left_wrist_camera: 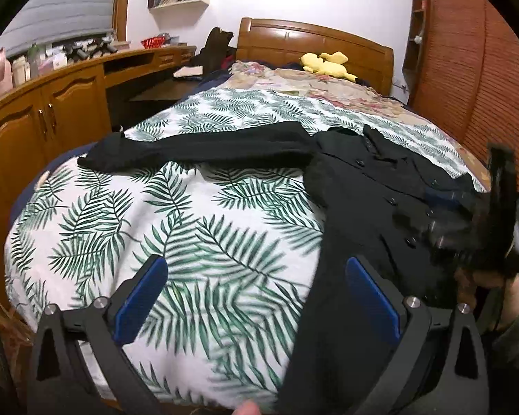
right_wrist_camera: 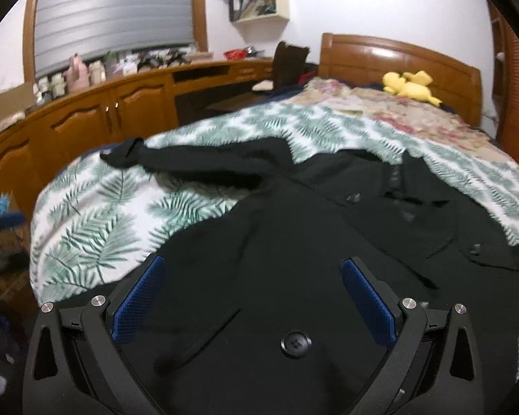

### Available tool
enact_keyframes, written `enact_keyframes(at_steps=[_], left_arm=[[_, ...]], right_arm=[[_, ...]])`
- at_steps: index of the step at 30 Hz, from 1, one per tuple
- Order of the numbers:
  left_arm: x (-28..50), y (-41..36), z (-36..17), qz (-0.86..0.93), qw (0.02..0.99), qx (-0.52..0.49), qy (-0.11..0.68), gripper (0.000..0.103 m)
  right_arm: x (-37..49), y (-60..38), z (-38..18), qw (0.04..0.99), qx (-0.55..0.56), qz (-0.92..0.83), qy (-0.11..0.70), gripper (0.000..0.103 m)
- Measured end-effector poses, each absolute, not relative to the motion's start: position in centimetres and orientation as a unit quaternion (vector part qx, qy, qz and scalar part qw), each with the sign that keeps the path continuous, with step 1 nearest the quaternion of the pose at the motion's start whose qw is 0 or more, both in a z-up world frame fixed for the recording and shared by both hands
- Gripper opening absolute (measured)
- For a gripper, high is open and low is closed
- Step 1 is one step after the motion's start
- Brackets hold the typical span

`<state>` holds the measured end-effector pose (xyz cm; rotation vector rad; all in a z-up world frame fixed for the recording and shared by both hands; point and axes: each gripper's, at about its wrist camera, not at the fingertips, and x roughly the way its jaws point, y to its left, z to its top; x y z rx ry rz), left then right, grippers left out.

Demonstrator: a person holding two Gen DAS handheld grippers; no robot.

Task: Fold large clothes
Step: 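Move the left tool toward the coat sleeve nearest it and lower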

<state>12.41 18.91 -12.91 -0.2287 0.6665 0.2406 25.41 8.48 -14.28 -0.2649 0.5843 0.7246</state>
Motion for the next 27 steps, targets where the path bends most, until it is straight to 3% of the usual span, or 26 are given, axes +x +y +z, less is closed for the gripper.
enact_keyframes(at_steps=[19,21,27], left_arm=[[21.7,34.1,-13.4,0.157,0.914,-0.153,0.342,0.098],[22.7,35.7,-14.0,0.166,0.909,-0.167,0.344,0.085],[24.7,40.0,-16.3,0.193,0.89,-0.204,0.359,0.075]], right_arm=[[27.4,9.5,-18.0,0.867,-0.126,0.347,0.335,0.103],[27.3,9.5,-18.1,0.867,-0.128,0.346,0.335,0.103],[27.4,9.5,-18.1,0.869,-0.126,0.341,0.335,0.103]])
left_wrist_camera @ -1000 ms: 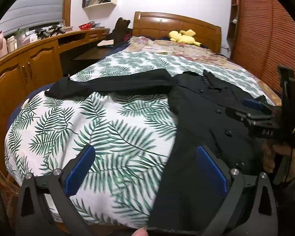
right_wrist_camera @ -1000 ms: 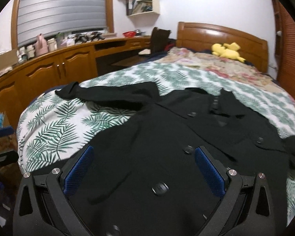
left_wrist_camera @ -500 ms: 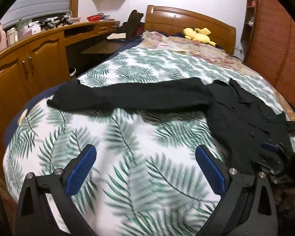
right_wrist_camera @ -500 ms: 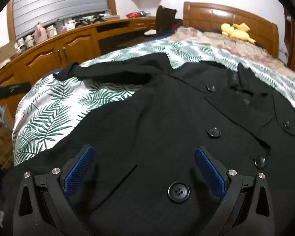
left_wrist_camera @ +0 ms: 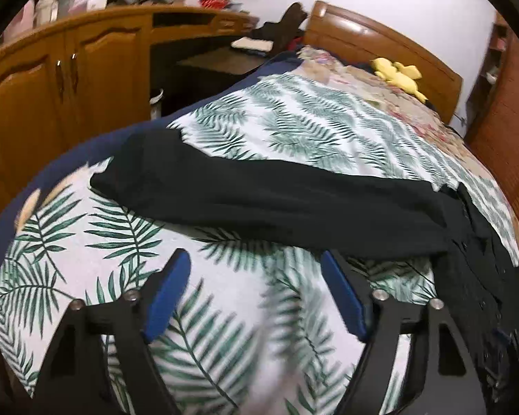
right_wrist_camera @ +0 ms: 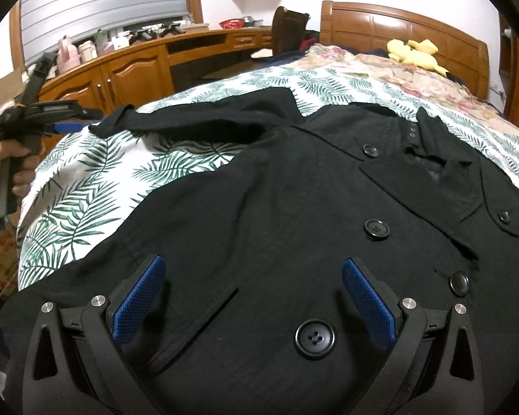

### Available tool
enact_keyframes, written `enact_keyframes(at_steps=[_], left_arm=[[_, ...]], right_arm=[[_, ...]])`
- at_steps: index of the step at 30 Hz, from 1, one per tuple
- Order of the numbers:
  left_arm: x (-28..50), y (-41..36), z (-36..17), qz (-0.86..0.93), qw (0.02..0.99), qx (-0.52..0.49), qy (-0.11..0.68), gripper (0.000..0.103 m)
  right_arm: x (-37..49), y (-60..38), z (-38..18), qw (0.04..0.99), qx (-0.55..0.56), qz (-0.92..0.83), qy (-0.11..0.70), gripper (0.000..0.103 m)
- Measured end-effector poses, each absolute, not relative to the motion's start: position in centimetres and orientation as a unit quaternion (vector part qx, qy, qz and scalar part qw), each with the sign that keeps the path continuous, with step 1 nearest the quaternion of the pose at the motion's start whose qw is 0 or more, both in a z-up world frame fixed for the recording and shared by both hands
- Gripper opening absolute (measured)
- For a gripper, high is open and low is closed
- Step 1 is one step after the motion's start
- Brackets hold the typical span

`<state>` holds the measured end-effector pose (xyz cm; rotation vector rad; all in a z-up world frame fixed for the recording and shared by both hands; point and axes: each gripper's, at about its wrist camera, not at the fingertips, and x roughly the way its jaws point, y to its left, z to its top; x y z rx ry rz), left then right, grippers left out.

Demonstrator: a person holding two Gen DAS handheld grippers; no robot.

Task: Fold large clothes
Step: 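Move the left tool toward the coat sleeve nearest it and lower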

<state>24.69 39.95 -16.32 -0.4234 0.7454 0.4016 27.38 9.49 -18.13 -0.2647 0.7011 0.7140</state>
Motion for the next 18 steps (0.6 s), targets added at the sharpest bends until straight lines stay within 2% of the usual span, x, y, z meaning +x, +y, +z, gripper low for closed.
enact_keyframes(at_steps=[6,10,18], left_arm=[[26.0,42.9,-18.8,0.201,0.862,-0.267,0.382,0.074],[26.3,44.3,-19.9,0.198,0.847,-0.321,0.375,0.074],[27.6,45.6,-20.7,0.198,0.835,-0.368,0.357,0.074]], right_arm=[[27.5,9.8,-18.3,0.867,-0.13,0.343,0.338,0.103],[27.5,9.9,-18.5,0.864,-0.13,0.345,0.341,0.103],[27.6,9.8,-18.6,0.862,-0.125,0.349,0.346,0.103]])
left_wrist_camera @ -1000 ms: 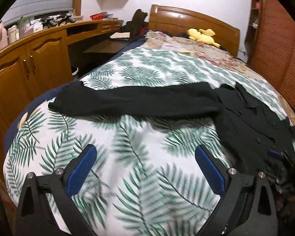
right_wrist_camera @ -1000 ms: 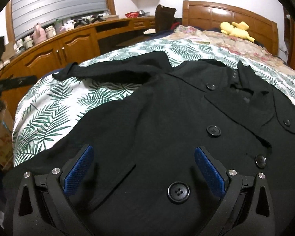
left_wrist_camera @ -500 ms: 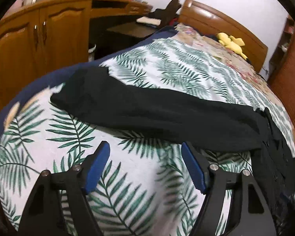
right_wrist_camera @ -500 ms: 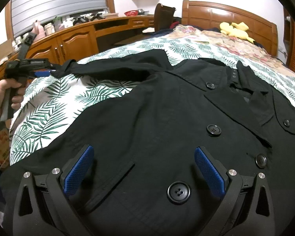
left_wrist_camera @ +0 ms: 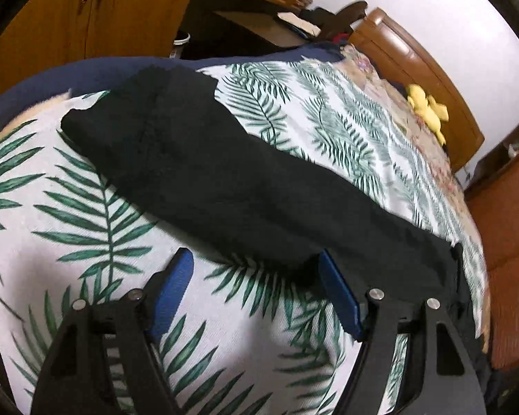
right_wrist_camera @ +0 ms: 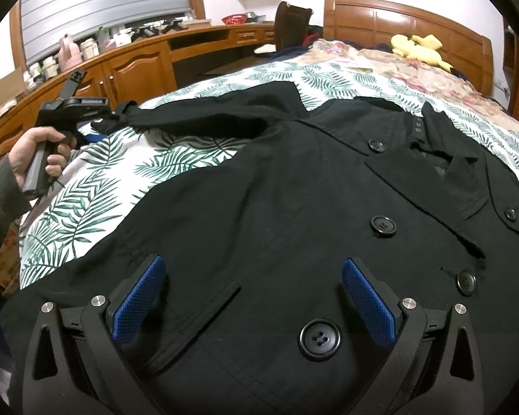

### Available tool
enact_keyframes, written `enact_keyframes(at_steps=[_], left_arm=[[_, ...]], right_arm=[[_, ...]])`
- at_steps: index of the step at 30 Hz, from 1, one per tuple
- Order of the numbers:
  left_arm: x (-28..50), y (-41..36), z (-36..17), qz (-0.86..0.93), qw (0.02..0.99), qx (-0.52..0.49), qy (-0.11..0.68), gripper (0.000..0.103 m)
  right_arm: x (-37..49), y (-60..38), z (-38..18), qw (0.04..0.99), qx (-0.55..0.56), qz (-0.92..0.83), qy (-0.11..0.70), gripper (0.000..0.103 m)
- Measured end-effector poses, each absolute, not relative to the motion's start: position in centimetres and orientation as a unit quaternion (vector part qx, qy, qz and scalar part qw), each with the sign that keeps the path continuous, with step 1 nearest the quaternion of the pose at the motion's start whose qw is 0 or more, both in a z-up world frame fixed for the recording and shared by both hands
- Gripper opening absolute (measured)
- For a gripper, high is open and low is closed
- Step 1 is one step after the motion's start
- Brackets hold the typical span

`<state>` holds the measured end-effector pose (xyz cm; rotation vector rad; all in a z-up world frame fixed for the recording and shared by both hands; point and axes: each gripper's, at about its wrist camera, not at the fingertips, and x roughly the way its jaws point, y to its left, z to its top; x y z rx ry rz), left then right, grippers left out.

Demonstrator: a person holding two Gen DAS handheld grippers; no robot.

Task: Fold large clothes
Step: 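Move the left tool toward the coat sleeve nearest it and lower, then grasp the sleeve cuff with the left tool and fold it across the coat body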

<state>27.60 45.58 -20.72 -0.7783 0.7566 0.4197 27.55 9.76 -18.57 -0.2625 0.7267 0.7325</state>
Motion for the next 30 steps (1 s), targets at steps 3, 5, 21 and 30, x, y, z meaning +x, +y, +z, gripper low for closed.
enact_keyframes(at_steps=[3,5,21,30], left_arm=[[28.4,45.6,-20.7,0.203,0.836,-0.366,0.355,0.069],[28.9,45.8,-20.8,0.207,0.832,-0.372,0.355,0.059],[30.9,38.5,-10.5,0.196,0.892,-0.22,0.344,0.0],[32.0,27.9,-2.8,0.127,0.923,-0.15,0.33,0.0]], right_arm=[[27.6,9.8,-18.6,0.861,-0.124,0.349,0.349,0.103],[27.6,9.7,-18.6,0.861,-0.123,0.35,0.349,0.103],[27.4,9.4,-18.1,0.868,-0.12,0.342,0.34,0.103],[26.2,5.1,-15.1,0.872,-0.082,0.334,0.349,0.103]])
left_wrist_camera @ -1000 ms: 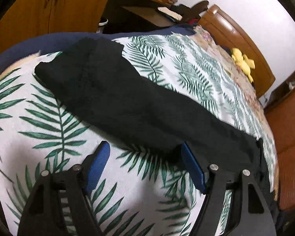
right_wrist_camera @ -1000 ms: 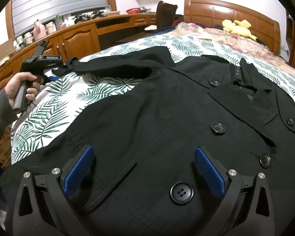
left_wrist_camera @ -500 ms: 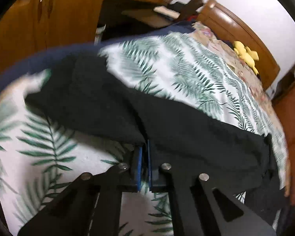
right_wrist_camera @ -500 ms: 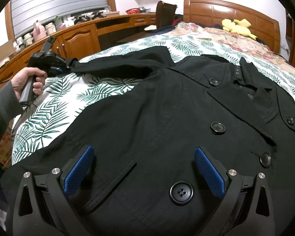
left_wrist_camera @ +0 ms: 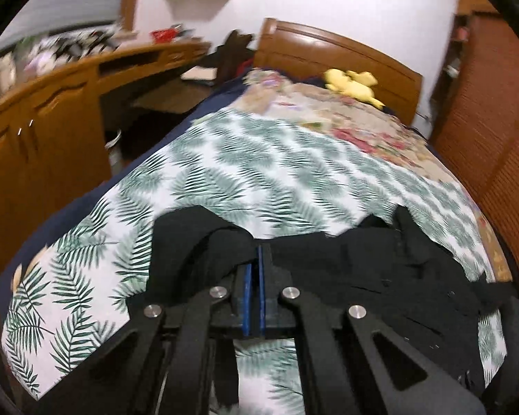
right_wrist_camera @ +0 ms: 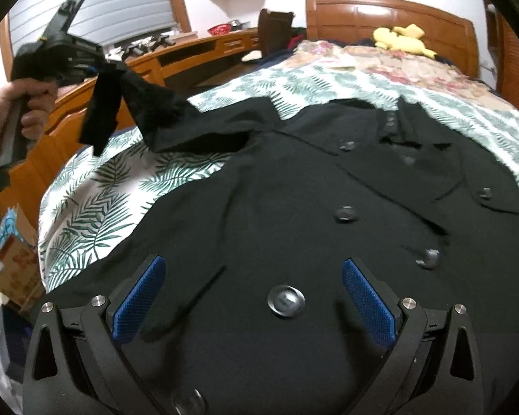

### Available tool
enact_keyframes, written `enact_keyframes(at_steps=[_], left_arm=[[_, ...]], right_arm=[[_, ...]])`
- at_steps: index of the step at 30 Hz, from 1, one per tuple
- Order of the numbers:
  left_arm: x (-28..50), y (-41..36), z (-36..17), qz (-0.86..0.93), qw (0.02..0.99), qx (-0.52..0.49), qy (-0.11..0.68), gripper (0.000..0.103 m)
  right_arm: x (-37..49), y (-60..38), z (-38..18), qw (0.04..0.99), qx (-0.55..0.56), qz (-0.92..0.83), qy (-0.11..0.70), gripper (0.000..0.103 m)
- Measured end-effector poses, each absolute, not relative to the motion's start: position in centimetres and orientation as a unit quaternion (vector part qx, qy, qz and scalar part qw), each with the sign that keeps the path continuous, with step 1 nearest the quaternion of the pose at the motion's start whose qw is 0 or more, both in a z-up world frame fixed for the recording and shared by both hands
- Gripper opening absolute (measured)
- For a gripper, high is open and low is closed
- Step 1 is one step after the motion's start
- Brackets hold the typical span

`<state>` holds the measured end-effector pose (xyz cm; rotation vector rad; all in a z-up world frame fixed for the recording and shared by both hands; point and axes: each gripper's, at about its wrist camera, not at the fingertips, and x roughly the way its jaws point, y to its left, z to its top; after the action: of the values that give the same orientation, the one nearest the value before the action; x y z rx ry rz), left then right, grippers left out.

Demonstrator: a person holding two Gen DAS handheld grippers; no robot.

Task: Fold large clothes
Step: 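Grasp the sleeve cuff with the left tool and fold it across the coat body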

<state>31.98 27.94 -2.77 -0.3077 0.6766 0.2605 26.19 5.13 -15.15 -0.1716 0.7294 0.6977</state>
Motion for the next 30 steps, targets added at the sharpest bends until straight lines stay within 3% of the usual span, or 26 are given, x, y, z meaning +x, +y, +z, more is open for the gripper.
enact_keyframes(at_steps=[12,21,30], left_arm=[[31.4,16.7,-1.5,0.099,0.929,-0.075,0.349,0.0],[30.3,11.2,-1.1,0.036,0.94,-0.049,0.335,0.0],[28.4,8.4,-4.1,-0.004,0.928,-0.046,0.371,0.0]], right_arm=[[25.0,-4.4,-10.5,0.904,-0.042,0.291,0.31,0.103],[26.1,-6.0,-10.9,0.911,-0.039,0.263,0.315,0.103],[26.1,-6.2,-11.6,0.908,-0.044,0.258,0.328,0.103]])
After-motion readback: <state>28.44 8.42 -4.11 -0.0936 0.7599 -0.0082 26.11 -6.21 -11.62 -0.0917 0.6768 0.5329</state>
